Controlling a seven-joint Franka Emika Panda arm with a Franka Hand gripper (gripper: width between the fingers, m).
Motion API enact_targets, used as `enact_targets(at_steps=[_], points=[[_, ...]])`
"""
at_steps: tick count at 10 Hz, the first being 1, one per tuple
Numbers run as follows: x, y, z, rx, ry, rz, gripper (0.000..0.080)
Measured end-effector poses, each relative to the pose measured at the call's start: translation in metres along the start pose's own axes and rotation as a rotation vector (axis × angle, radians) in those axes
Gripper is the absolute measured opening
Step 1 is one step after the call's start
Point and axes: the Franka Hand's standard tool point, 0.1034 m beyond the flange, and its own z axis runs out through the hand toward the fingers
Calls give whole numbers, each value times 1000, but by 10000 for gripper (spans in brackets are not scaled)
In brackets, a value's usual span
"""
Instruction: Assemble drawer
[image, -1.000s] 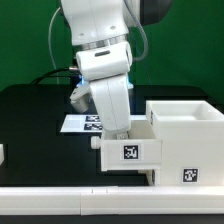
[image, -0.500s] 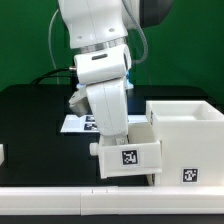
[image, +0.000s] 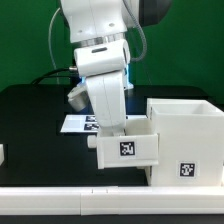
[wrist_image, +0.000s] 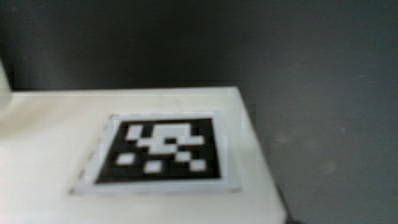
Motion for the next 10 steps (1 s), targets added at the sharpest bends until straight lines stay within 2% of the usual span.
enact_targets(at_steps=[1,4,10], points=[[1,-6,3,7,0,0,38],[4,-9,6,6,3,11,38],[16,-6,4,2,1,99,38]])
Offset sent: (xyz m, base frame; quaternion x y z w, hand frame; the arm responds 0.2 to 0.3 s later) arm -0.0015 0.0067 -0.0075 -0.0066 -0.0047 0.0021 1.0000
